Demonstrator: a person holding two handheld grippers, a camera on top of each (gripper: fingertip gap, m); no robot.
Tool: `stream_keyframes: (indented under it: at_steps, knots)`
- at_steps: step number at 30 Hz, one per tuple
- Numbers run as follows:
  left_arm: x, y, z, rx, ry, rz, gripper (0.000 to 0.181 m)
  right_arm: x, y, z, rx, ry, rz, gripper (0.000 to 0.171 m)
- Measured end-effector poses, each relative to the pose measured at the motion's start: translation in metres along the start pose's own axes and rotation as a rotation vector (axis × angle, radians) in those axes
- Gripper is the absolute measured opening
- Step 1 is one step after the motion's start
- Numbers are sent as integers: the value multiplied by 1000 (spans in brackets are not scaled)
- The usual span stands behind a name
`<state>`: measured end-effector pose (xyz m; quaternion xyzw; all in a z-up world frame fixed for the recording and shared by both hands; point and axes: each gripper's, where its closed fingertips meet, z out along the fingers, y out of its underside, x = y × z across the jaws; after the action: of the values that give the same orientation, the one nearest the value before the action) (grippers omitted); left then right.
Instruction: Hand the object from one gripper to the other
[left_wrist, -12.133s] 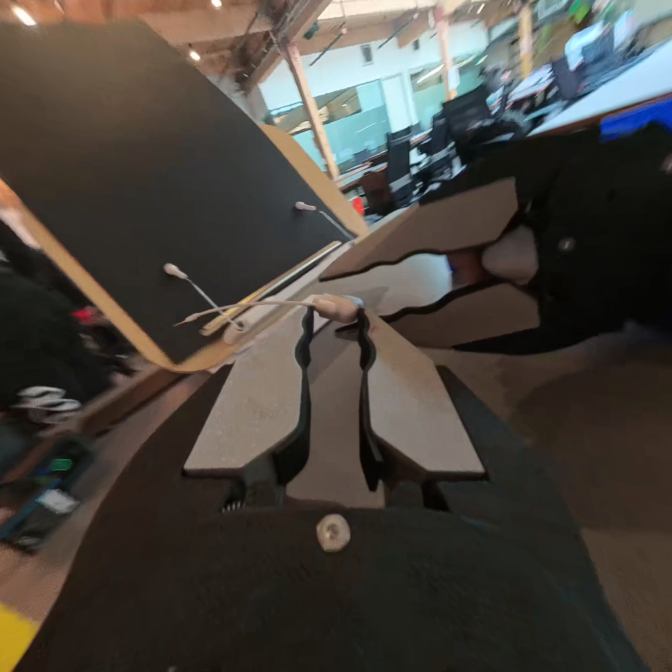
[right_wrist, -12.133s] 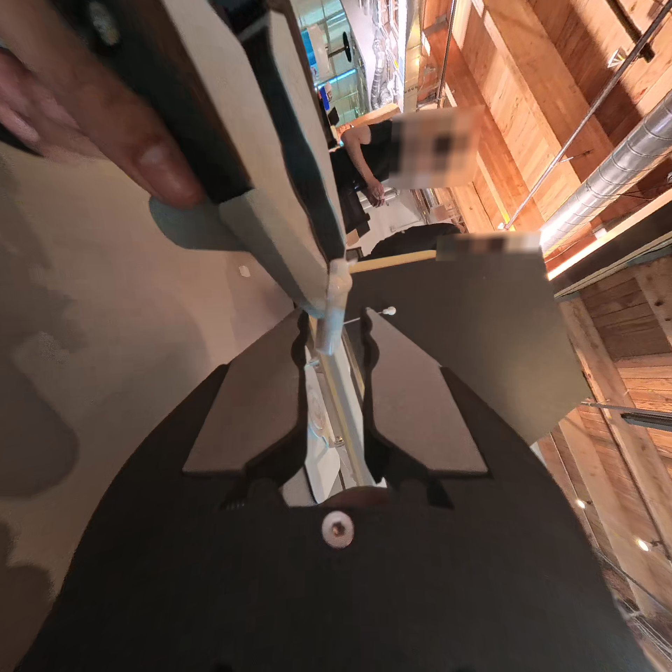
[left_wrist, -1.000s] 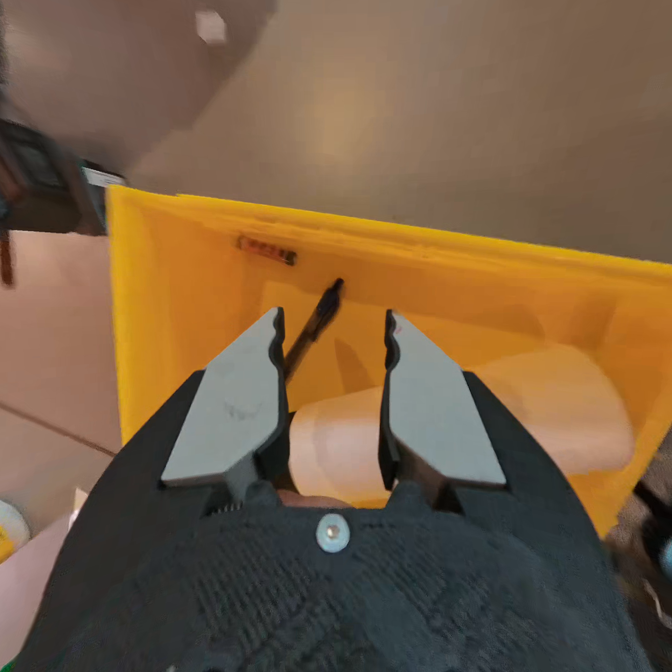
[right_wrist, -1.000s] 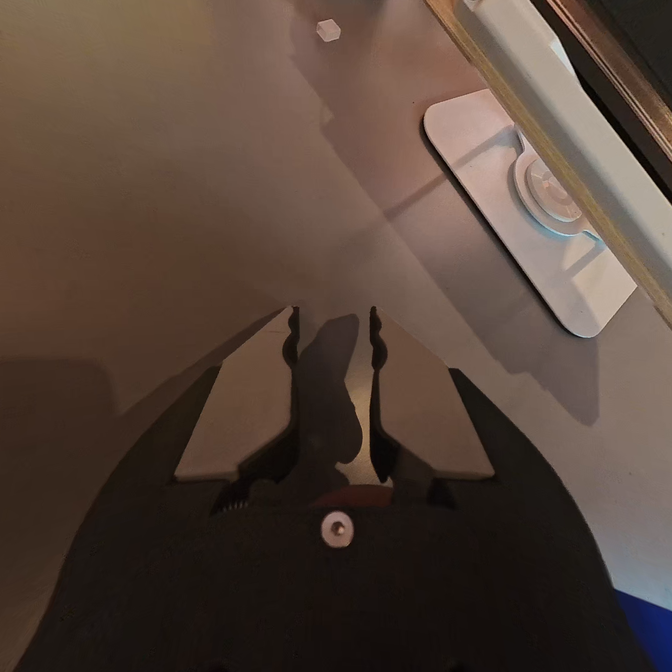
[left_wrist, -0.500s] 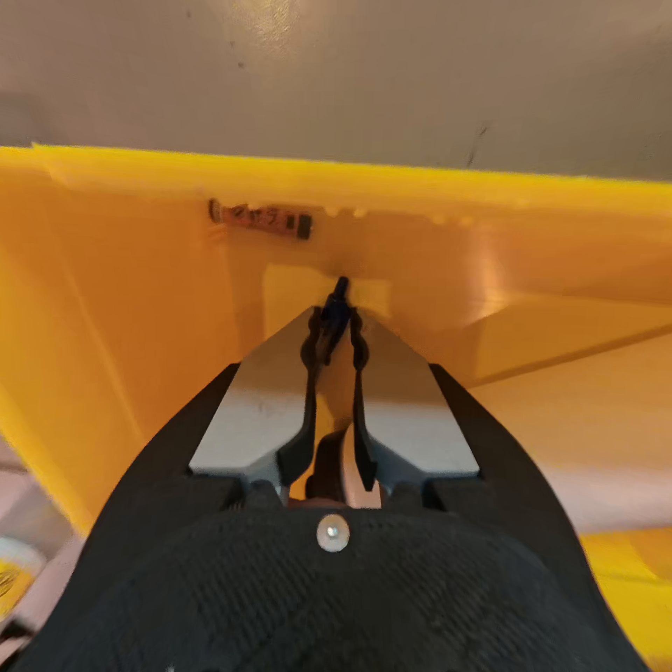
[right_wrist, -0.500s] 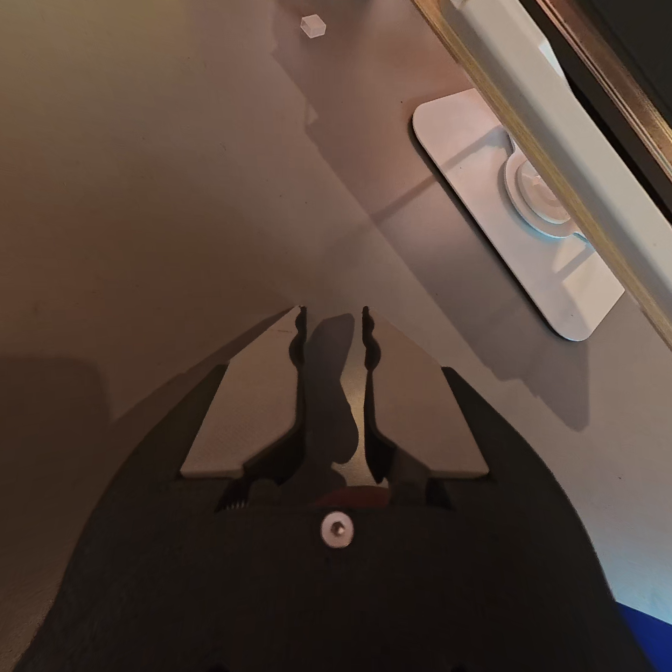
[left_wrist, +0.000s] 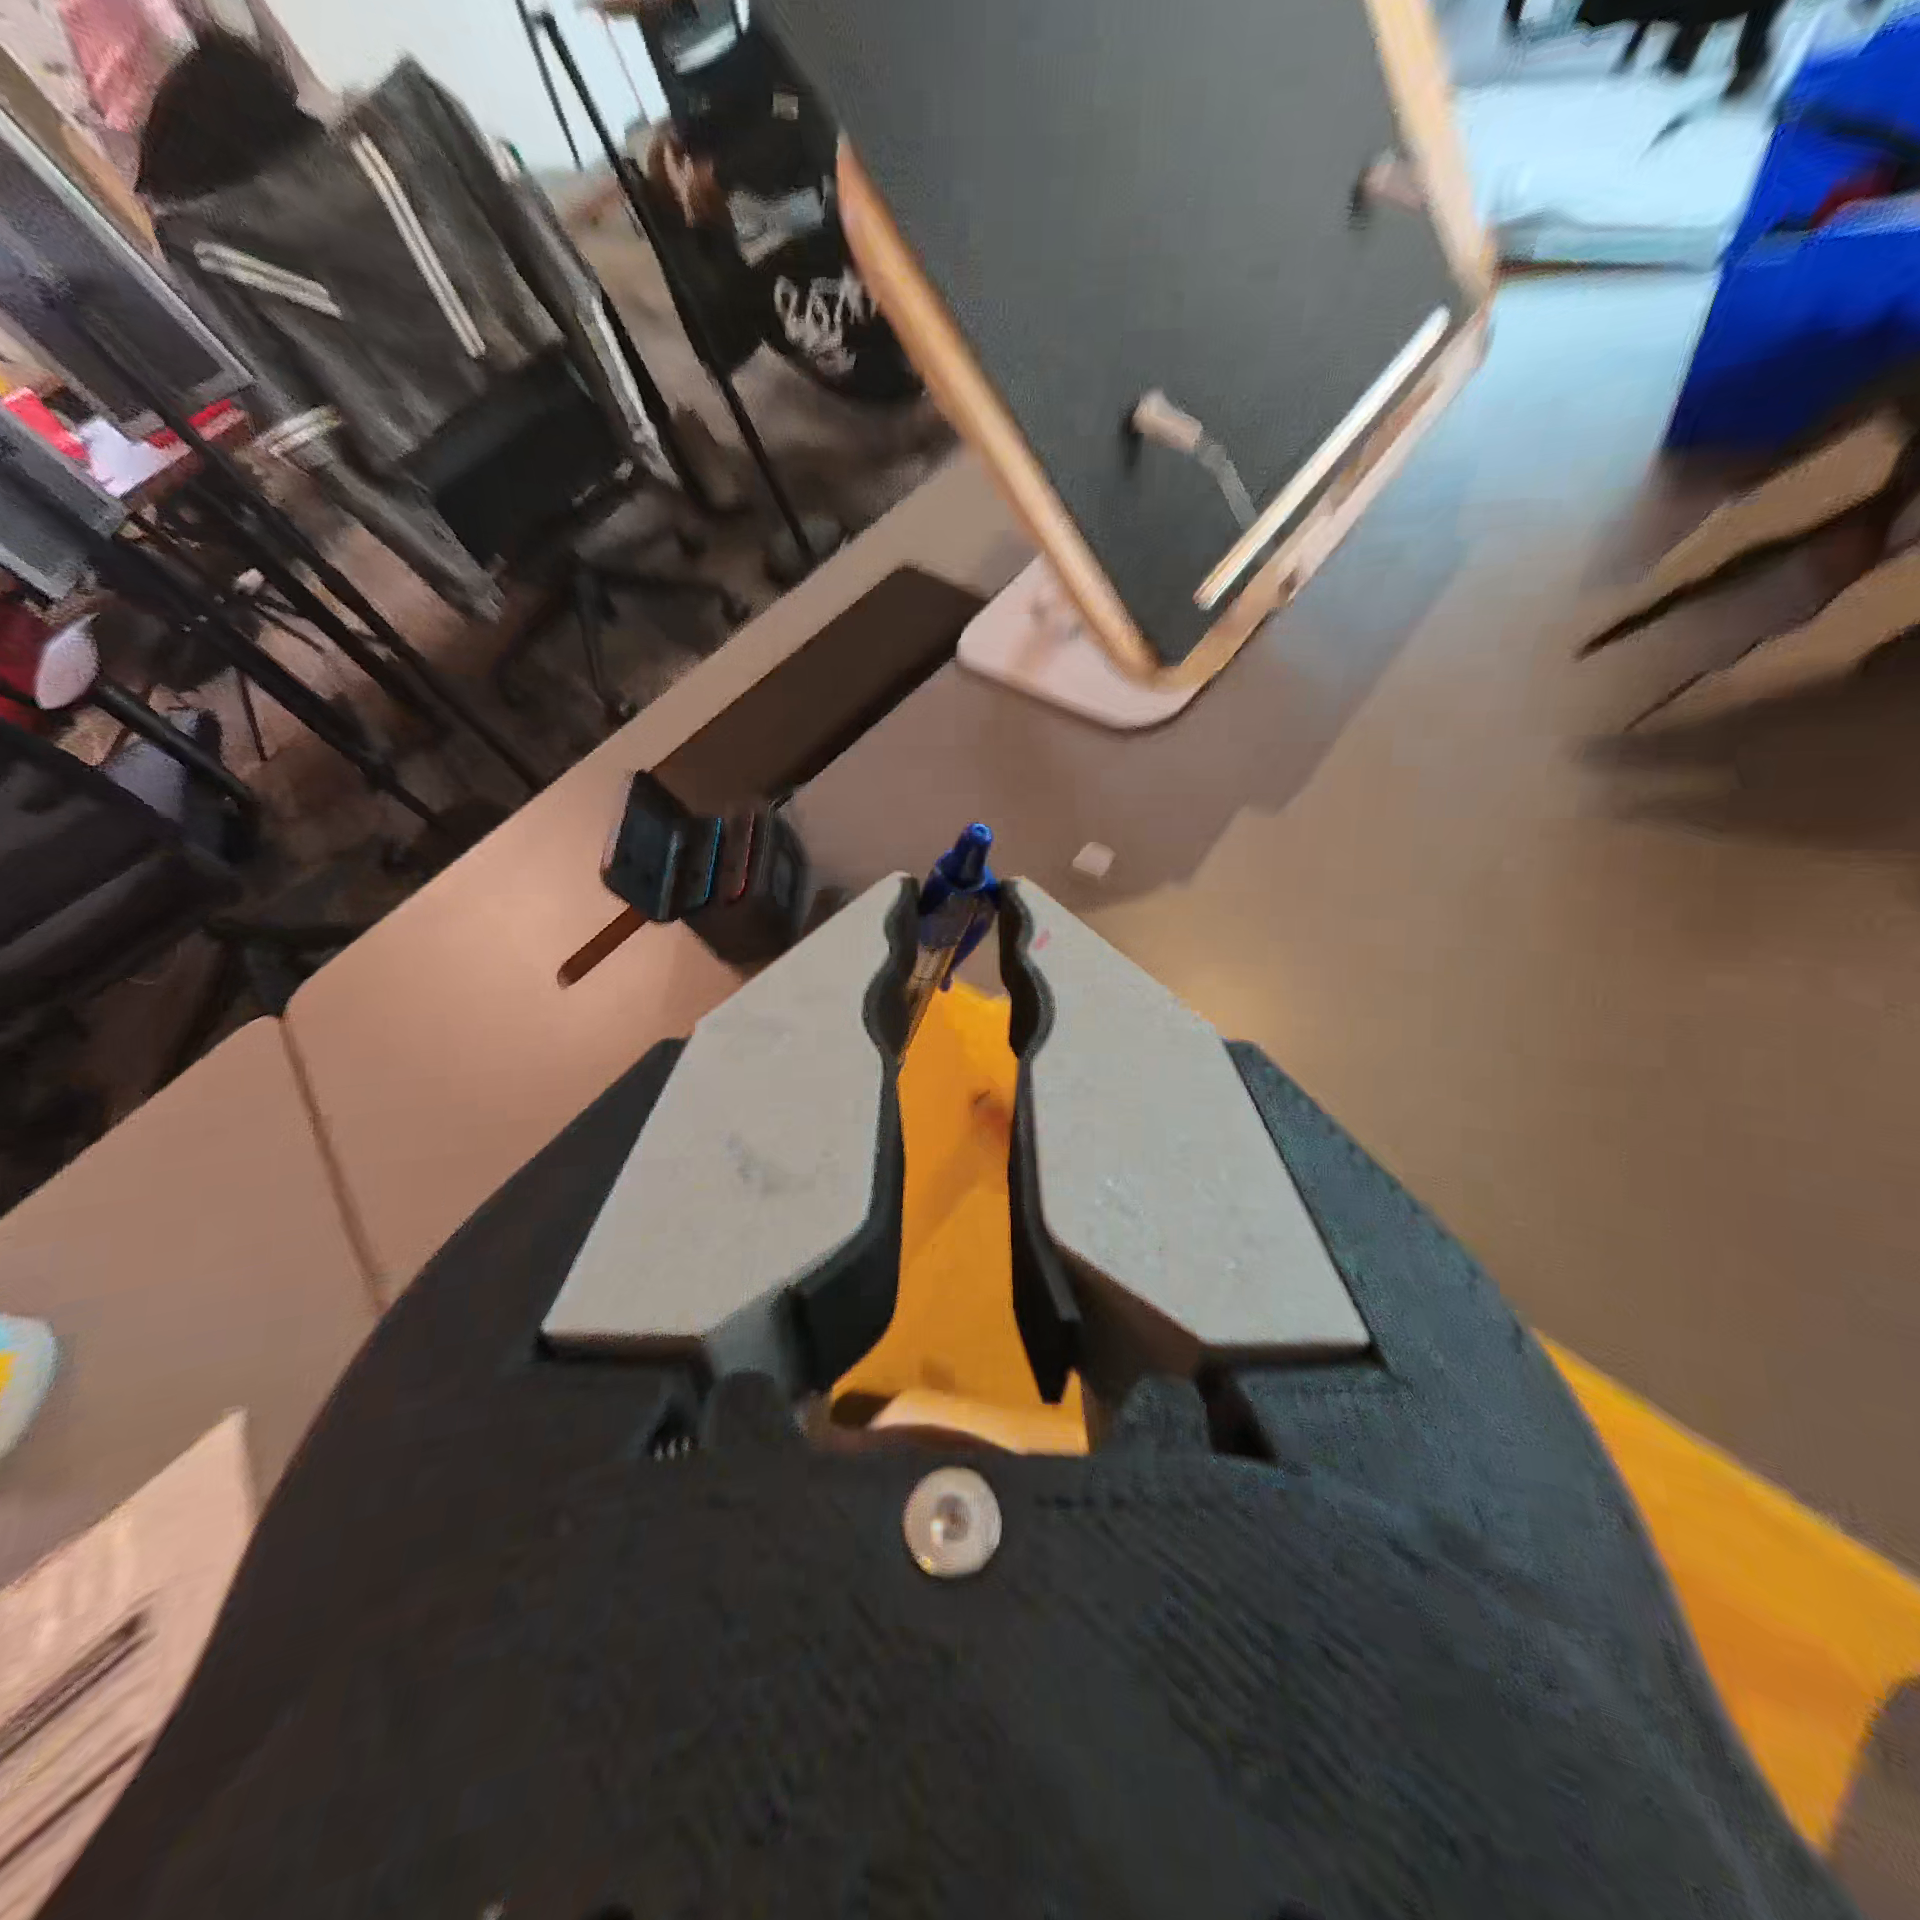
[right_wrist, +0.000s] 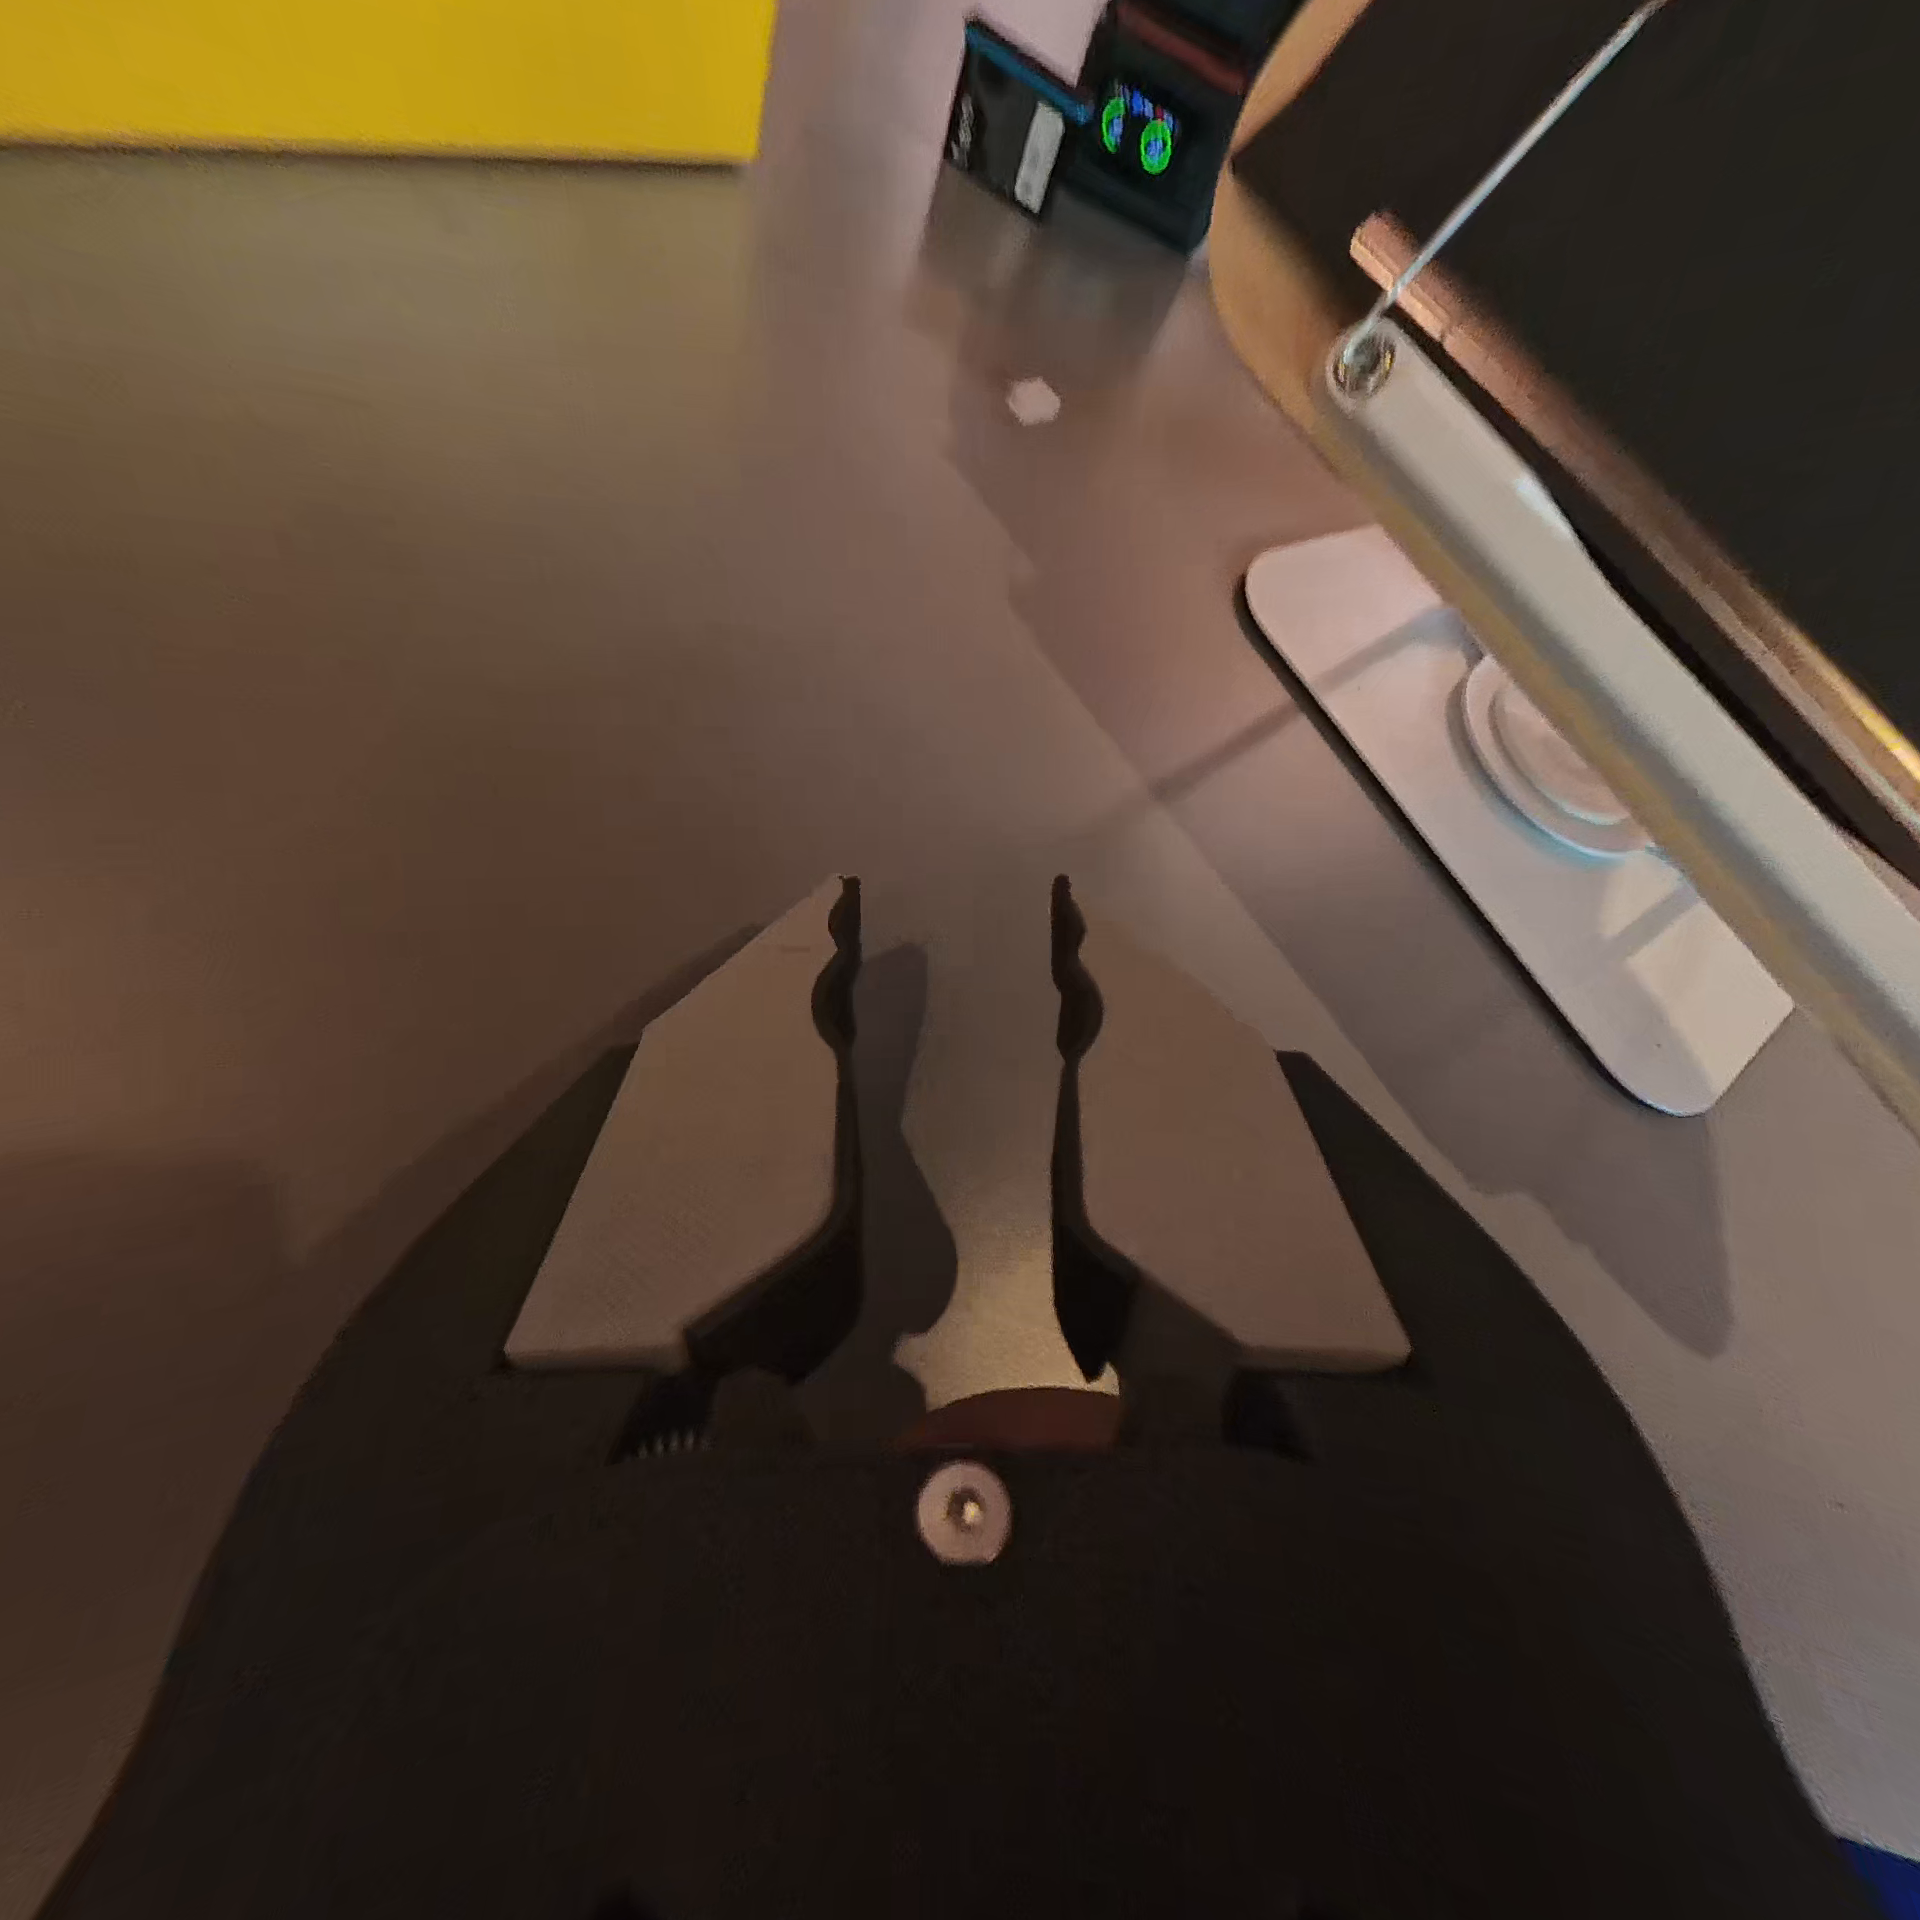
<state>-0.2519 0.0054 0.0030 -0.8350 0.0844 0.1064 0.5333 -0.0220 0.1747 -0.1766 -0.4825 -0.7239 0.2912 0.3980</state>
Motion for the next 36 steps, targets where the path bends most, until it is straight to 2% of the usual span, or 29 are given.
stream_keyframes:
  at_steps: [1,5,9,15,18,20,21,24,26,30,32,36]
  knots:
    - [10,-11,-4,39,14,-33,13,-3,-7,-4,31,-7,9,34]
    - [65,-45,-4,108,75,-74,13,-15,-36,-22,177,-43,65,35]
    - [147,-71,19,150,151,-47,14,-31,-66,-39,333,-102,94,41]
    - [254,-81,65,266,227,-35,13,-49,-87,-54,447,-95,67,47]
    - [286,-80,72,304,292,-83,14,-46,-82,-54,440,-17,-1,40]
    - [294,-78,73,315,301,-101,13,-45,-82,-56,456,24,-91,10]
    - [295,-77,73,319,302,-107,13,-47,-82,-58,474,35,-135,6]
    - [289,-68,73,296,292,-162,13,-40,-78,-56,426,112,-236,6]
    - [281,-61,67,286,300,-228,16,-27,-77,-58,414,245,-341,6]
    - [262,-48,49,259,312,-305,43,-15,-69,-62,359,417,-591,6]
    - [260,-37,45,179,392,-349,60,-16,-69,-63,349,510,-803,6]
    - [273,-16,45,7,676,-516,55,-34,-72,-60,372,566,-1047,6]
